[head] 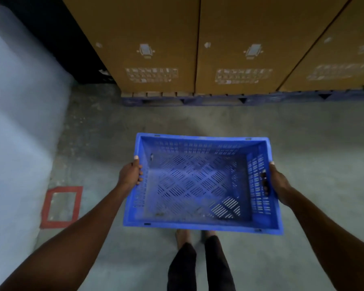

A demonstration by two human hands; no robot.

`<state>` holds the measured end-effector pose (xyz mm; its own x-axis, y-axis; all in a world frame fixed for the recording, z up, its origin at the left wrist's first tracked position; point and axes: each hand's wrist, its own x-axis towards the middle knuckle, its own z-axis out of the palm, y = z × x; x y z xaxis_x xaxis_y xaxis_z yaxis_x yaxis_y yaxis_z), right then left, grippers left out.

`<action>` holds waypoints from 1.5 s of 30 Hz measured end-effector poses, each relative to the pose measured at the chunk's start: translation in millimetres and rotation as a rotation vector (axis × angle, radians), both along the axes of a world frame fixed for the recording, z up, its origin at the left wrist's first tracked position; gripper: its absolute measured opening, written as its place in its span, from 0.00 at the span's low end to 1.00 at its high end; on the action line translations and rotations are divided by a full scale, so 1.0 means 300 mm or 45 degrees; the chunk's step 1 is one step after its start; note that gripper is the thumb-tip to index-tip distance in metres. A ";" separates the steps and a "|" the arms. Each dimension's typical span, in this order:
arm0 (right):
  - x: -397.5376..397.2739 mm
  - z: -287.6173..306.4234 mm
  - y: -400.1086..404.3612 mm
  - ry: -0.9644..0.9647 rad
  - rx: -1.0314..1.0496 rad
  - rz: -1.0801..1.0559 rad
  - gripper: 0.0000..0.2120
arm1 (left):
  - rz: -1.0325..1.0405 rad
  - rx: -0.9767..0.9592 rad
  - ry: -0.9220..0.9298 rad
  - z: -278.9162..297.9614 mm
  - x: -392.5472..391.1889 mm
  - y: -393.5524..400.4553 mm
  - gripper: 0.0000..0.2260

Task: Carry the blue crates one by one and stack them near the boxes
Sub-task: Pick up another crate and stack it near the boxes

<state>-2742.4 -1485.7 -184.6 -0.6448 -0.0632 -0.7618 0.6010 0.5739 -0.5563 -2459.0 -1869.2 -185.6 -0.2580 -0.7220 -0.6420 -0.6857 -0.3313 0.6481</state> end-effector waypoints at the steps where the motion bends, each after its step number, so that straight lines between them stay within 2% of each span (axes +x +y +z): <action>1: -0.031 -0.056 -0.023 -0.006 0.001 -0.003 0.32 | -0.010 -0.007 -0.012 -0.057 -0.031 -0.023 0.22; 7: -0.151 -0.309 -0.118 -0.006 0.031 0.019 0.34 | -0.018 -0.021 -0.060 -0.351 -0.143 -0.108 0.22; 14: -0.222 -0.438 -0.189 0.026 -0.005 0.033 0.33 | 0.032 -0.066 -0.073 -0.511 -0.186 -0.156 0.24; 18: -0.237 -0.452 -0.202 0.042 -0.021 0.007 0.33 | 0.045 -0.079 -0.053 -0.526 -0.205 -0.159 0.25; 22: -0.237 -0.456 -0.197 0.043 -0.014 -0.011 0.40 | 0.057 -0.028 -0.057 -0.517 -0.199 -0.145 0.25; 26: -0.236 -0.454 -0.192 0.052 0.011 -0.013 0.39 | 0.038 0.035 -0.034 -0.501 -0.179 -0.127 0.24; 31: -0.245 -0.454 -0.177 0.058 0.001 -0.014 0.46 | 0.042 0.046 -0.014 -0.519 -0.175 -0.114 0.23; 35: -0.250 -0.453 -0.185 0.059 -0.002 0.003 0.44 | 0.059 0.061 0.014 -0.523 -0.181 -0.121 0.23; 39: -0.254 -0.476 -0.183 0.061 0.018 -0.019 0.35 | 0.045 0.039 0.003 -0.532 -0.180 -0.126 0.23; 45: -0.255 -0.472 -0.169 0.192 0.170 0.148 0.34 | -0.049 -0.172 -0.180 -0.512 -0.184 -0.118 0.27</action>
